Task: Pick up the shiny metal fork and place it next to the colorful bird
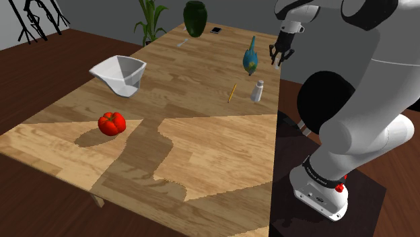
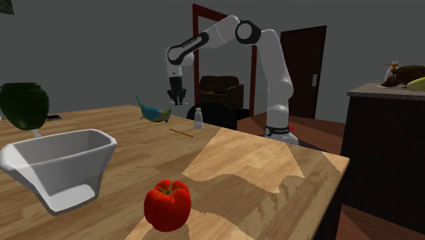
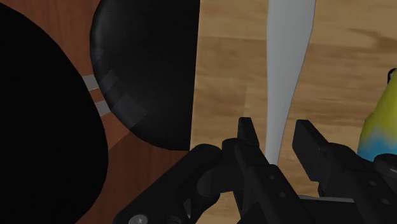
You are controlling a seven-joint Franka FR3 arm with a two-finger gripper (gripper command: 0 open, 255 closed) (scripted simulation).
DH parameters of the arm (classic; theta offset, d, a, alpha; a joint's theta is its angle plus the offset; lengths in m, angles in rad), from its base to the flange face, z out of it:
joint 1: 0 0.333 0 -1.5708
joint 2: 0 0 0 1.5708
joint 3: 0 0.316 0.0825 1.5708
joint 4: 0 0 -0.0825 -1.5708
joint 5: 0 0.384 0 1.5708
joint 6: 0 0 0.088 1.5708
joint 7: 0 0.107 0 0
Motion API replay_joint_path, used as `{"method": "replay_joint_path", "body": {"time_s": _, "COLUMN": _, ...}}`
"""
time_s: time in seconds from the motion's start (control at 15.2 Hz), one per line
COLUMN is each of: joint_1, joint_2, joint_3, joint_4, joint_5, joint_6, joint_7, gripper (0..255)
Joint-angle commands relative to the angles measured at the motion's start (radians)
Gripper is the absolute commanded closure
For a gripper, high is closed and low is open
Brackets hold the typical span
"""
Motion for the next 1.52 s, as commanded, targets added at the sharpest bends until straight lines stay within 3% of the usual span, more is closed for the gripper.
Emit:
{"method": "replay_joint_path", "body": {"time_s": 0.0, "joint_1": -0.001, "joint_2": 0.009, "joint_3": 0.001, "joint_4": -0.015, "joint_5": 0.003, "joint_6": 0.025, "joint_7": -0.003, "gripper": 255}}
{"method": "replay_joint_path", "body": {"time_s": 0.73, "joint_1": -0.004, "joint_2": 0.070, "joint_3": 0.007, "joint_4": -0.076, "joint_5": 0.020, "joint_6": 0.145, "joint_7": -0.019, "gripper": 255}}
{"method": "replay_joint_path", "body": {"time_s": 1.25, "joint_1": -0.004, "joint_2": 0.070, "joint_3": 0.007, "joint_4": -0.076, "joint_5": 0.020, "joint_6": 0.145, "joint_7": -0.019, "gripper": 255}}
{"method": "replay_joint_path", "body": {"time_s": 1.32, "joint_1": -0.004, "joint_2": 0.070, "joint_3": 0.007, "joint_4": -0.076, "joint_5": 0.020, "joint_6": 0.145, "joint_7": -0.019, "gripper": 0}}
{"method": "replay_joint_path", "body": {"time_s": 1.45, "joint_1": -0.004, "joint_2": 0.070, "joint_3": 0.007, "joint_4": -0.076, "joint_5": 0.020, "joint_6": 0.145, "joint_7": -0.019, "gripper": 0}}
